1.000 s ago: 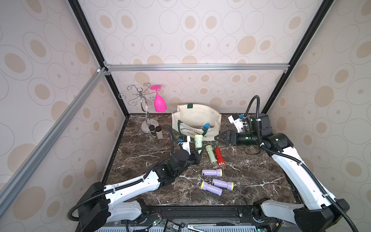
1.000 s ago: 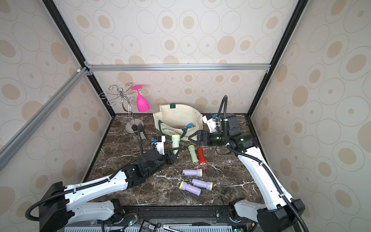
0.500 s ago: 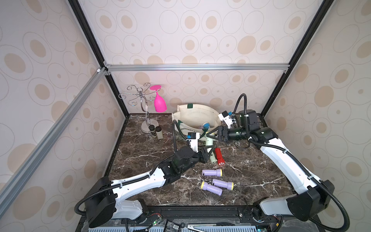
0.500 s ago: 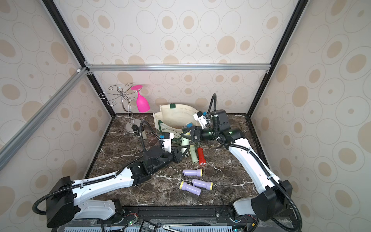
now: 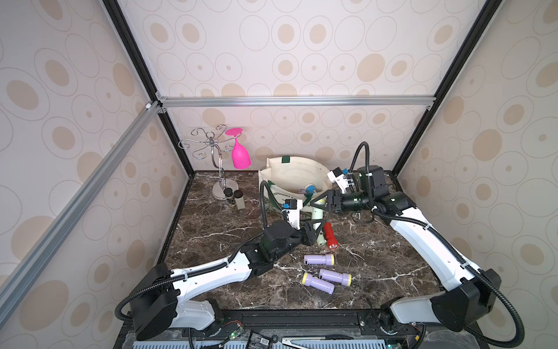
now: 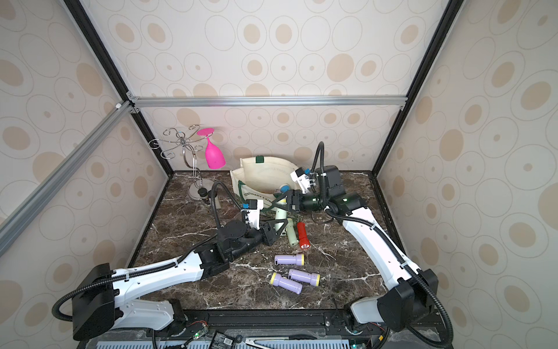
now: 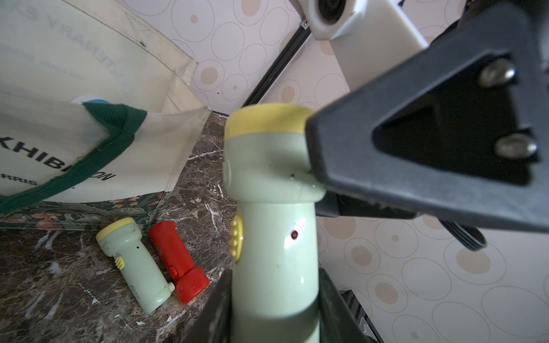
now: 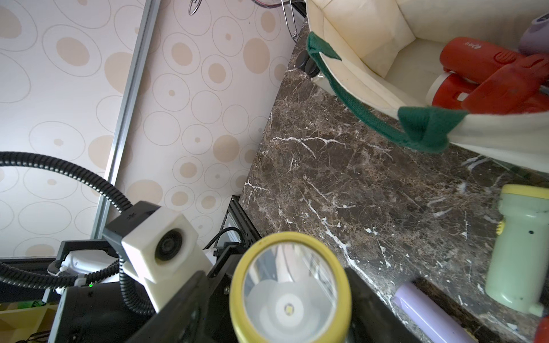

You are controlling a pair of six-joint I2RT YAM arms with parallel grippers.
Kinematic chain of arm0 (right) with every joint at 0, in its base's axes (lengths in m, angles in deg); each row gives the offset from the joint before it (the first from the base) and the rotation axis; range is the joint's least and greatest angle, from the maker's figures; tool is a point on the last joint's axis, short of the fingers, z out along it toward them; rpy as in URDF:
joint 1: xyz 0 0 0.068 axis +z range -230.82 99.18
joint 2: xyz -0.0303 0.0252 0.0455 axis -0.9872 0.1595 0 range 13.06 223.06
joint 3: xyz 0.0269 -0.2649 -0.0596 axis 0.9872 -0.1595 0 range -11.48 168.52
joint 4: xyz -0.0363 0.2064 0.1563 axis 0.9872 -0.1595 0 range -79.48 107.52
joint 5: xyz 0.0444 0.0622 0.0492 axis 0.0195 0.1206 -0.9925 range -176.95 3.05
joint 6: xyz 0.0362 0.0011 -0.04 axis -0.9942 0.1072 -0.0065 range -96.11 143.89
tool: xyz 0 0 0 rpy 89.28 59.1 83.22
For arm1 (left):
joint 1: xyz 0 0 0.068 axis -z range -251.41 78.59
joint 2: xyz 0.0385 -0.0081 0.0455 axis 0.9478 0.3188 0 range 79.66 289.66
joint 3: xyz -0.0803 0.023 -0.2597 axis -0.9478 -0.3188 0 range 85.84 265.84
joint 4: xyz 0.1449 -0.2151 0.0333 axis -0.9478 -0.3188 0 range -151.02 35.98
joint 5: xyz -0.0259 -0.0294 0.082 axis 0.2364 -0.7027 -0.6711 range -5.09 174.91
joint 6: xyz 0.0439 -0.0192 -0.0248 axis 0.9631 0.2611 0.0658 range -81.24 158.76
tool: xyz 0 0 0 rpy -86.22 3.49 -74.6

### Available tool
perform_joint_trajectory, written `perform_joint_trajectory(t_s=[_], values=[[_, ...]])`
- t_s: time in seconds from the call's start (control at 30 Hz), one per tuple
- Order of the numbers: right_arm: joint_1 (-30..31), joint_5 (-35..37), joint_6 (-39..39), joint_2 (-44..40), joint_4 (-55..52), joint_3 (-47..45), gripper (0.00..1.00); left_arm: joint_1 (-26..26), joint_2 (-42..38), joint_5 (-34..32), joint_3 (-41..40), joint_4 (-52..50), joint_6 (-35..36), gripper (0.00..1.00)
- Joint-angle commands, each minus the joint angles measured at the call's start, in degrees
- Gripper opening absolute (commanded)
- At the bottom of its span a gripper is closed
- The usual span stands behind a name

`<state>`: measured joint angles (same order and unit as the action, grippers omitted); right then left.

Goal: Put the flashlights into the tote bags
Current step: Pick up the flashlight from the center of the board, then place the flashlight in the canvas bag.

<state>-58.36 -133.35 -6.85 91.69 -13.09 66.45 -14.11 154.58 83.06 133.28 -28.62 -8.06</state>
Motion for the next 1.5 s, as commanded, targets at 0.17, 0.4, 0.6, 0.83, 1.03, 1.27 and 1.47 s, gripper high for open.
perform_joint_trajectory(t_s=[0.17, 0.4, 0.6, 0.83, 1.03, 1.27, 1.47], values=[[0.59, 0.37, -0.25, 0.91, 1.45, -0.2, 0.31, 0.45, -0.91, -0.36, 1.96, 1.66, 0.42, 0.0], [0.94, 7.01, 5.53, 1.59, -5.74, 4.88, 0.01, 0.45, -1.87, -2.66, 1.5, -1.55, -0.16, 0.43], [0.77, 16.25, 8.59, 7.01, -11.04, 16.4, 0.0, 0.45, -5.97, -8.41, -2.29, -5.2, -2.3, 0.9], [0.65, 23.64, 8.9, 17.39, -11.16, 28.81, 0.0, 0.36, -9.49, -11.66, -3.91, -13.87, -3.93, 0.94], [-0.12, 26.72, 7.86, 27.17, -13.48, 40.54, 0.0, 0.45, -10.4, -11.34, -5.93, -15.04, -5.59, 0.93], [-0.4, 29.59, 6.7, 35.52, -14.36, 49.44, 0.0, 1.28, -9.81, -10.9, -8.05, -13.07, -7.32, 0.93], [-0.41, 31.0, 5.78, 40.72, -12.99, 51.24, 0.0, 1.6, -8.33, -9.76, -7.73, -13.5, -6.66, 0.93]])
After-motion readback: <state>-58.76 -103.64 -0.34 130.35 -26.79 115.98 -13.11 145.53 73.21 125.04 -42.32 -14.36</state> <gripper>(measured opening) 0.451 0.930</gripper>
